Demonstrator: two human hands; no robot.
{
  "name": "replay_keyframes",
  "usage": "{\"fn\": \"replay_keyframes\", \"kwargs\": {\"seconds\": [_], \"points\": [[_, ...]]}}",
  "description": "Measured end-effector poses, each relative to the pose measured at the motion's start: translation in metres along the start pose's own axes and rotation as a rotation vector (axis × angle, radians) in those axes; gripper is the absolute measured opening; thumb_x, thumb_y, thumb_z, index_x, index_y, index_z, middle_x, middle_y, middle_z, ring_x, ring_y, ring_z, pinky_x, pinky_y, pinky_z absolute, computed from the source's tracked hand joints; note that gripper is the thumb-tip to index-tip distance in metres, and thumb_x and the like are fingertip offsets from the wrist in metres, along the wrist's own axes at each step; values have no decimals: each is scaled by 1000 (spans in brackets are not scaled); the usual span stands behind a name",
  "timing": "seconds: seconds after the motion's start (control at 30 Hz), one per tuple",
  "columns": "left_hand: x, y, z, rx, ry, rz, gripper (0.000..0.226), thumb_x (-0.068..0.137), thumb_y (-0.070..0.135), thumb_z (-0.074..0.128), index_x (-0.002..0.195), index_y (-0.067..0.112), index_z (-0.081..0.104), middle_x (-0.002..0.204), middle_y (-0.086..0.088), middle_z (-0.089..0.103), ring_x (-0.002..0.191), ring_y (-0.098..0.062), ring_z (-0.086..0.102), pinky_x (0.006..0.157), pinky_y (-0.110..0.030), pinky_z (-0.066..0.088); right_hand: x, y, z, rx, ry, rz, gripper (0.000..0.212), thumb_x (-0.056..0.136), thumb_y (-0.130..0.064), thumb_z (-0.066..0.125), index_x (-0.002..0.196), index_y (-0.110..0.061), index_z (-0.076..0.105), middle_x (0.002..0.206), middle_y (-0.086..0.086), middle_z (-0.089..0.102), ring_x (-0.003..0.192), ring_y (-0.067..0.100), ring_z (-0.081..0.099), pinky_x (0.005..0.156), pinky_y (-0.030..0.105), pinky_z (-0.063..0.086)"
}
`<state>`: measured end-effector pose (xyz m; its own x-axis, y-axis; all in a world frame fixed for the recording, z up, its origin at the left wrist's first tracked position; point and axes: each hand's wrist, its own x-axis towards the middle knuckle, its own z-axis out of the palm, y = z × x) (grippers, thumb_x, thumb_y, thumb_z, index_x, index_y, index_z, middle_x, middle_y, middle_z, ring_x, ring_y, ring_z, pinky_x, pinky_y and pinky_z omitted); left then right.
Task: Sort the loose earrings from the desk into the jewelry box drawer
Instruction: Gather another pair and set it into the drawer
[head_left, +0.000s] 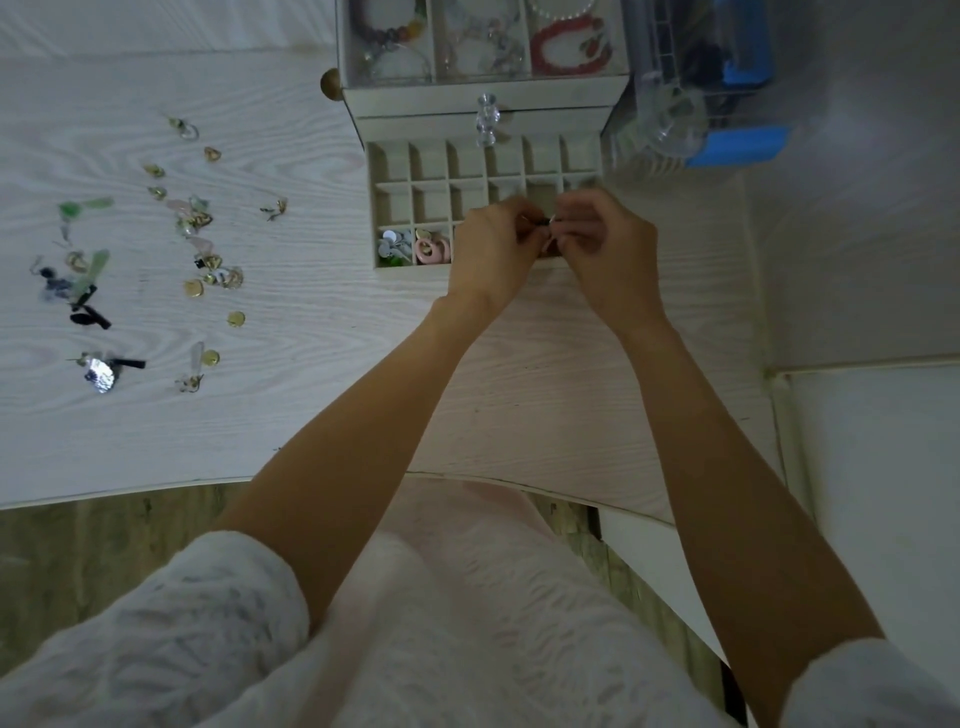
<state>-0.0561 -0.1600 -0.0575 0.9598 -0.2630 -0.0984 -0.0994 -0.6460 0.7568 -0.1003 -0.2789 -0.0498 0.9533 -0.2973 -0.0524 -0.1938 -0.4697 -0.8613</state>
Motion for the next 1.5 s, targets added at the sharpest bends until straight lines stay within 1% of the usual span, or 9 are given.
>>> {"fn": "replay_keyframes", "kwargs": {"seconds": [0.13,0.3,0.63,0.73,0.83,0.9,1.1,1.33,1.5], "points": [[3,0,-2,-54,19,-64,12,79,18,68,89,13,72,84,-5,73,78,-13,67,68,-18,47,3,6,2,-208,39,-53,24,78,1,62,102,-6,65,103,11,63,88,16,63,76,18,47],[-6,-3,2,-75,19,-18,16,72,17,71,86,11,70,80,-3,73,74,-14,68,68,-25,53,4,15,6,-374,-43,-40,19,77,-14,67,96,-12,69,99,11,63,94,29,57,74,23,35],[-2,-7,-1,-18,48,0,19,78,20,70,91,8,64,81,-7,69,76,-19,63,71,-35,52,7,5,4,-411,-39,-136,21,79,-8,62,98,-15,68,91,3,69,94,24,52,68,25,34],[0,-8,1,-45,33,2,17,80,20,68,93,10,67,84,-4,72,78,-17,66,73,-35,54,5,4,8,-418,-50,-163,21,79,-9,62,98,-15,69,88,1,70,90,17,49,66,18,25],[3,-8,2,-38,23,5,16,78,19,69,92,10,69,83,-3,72,77,-18,66,72,-35,54,3,6,8,-288,-4,-64,26,78,-9,64,103,-13,64,94,1,70,95,20,58,75,19,37],[3,-9,2,-39,32,9,15,77,18,70,89,9,69,81,-4,72,74,-18,65,70,-33,54,0,9,6,-312,46,-35,22,80,-14,65,102,-13,62,99,3,66,97,20,56,72,13,33],[4,-10,2,-36,-2,13,15,74,17,76,86,11,68,80,-2,71,70,-9,62,68,-21,51,0,7,9,-408,89,67,19,81,-29,67,92,-13,68,89,4,70,87,21,61,67,26,42],[6,-10,4,95,-6,46,15,83,23,66,85,9,71,84,-8,71,77,-22,64,70,-33,51,5,-6,11,-319,184,118,14,79,-8,62,88,-15,70,85,1,72,78,13,65,67,21,45],[10,-9,9,167,18,62,13,83,17,66,94,10,64,87,-9,69,79,-23,63,69,-35,52,4,-4,11,-505,123,28,15,84,-11,58,92,-14,70,103,8,62,99,23,52,69,22,32]]}}
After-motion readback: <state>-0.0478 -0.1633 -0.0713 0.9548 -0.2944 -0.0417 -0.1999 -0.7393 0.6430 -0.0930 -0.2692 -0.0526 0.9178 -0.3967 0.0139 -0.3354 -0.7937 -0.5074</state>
